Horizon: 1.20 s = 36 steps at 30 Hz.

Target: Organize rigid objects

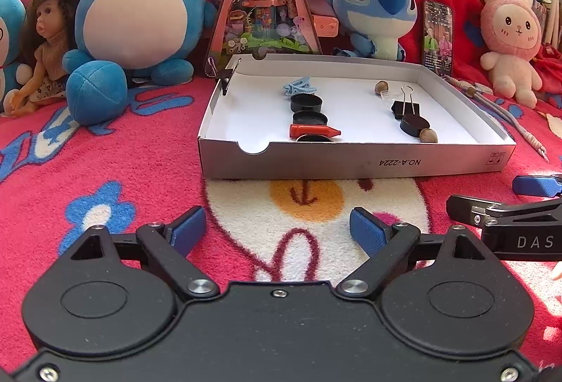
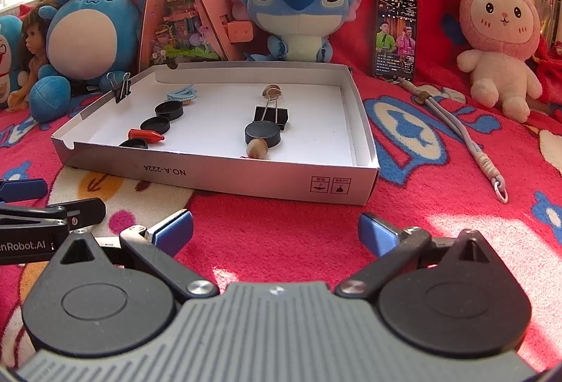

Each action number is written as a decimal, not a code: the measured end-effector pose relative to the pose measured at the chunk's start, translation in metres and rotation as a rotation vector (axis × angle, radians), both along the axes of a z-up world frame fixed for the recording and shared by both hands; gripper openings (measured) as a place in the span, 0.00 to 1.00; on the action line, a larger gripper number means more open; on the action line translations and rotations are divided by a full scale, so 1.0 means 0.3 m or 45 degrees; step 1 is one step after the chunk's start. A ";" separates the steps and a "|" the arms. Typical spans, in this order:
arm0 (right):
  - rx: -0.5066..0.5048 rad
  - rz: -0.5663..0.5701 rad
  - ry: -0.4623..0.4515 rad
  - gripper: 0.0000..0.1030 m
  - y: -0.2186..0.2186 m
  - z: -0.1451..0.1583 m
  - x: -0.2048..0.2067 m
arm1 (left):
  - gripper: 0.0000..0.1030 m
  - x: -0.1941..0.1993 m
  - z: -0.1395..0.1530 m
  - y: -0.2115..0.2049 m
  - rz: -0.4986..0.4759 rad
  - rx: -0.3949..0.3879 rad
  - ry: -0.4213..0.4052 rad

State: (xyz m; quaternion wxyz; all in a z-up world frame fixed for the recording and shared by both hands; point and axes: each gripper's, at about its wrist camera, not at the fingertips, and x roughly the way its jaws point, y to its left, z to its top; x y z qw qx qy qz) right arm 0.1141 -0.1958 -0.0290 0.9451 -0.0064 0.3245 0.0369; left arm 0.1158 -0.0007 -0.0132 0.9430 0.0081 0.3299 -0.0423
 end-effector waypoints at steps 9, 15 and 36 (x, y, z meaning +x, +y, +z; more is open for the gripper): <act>-0.016 -0.005 0.040 1.00 0.005 -0.022 0.001 | 0.96 0.015 -0.013 0.005 0.030 0.011 0.024; -0.027 -0.005 0.043 1.00 0.008 -0.023 0.001 | 1.00 0.024 -0.019 0.004 0.037 0.020 0.034; -0.027 -0.007 0.042 1.00 0.009 -0.023 0.000 | 1.00 0.022 -0.022 0.005 0.037 0.019 0.033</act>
